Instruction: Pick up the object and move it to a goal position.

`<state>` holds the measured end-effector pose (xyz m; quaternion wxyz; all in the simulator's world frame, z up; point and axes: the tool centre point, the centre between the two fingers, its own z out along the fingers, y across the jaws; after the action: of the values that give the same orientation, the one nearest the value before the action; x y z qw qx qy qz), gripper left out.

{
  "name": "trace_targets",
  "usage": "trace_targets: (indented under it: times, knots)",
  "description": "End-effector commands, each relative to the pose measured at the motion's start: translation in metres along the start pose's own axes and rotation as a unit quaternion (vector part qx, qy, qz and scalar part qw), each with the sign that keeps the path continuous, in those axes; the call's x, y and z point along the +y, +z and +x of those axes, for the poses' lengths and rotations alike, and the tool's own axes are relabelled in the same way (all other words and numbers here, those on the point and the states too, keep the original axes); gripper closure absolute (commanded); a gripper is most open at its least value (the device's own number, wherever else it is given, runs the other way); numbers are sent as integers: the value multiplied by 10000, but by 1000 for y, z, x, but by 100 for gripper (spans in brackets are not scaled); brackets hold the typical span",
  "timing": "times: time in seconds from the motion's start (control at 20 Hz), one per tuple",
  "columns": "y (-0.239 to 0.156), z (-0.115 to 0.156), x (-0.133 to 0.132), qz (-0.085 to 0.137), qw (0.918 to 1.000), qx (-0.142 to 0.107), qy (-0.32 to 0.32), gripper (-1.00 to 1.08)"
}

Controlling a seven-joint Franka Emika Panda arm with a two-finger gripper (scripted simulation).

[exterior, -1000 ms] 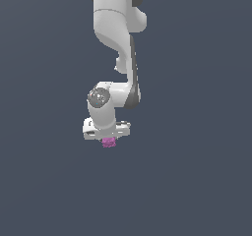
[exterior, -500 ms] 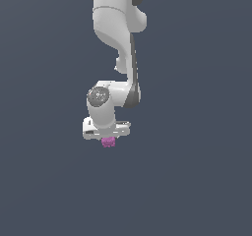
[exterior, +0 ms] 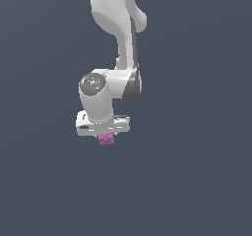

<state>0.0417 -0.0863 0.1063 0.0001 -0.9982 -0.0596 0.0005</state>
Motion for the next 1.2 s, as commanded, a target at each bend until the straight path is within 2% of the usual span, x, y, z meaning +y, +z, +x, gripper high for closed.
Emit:
trace_targets:
  times: [0.0,0.65,1.15]
  knots:
    - [-24,5,2,-1,10000,4,0,108]
    - [-154,39,12,-1,10000,4,0,108]
    - [-209,55,17,-1,10000,4,0,108]
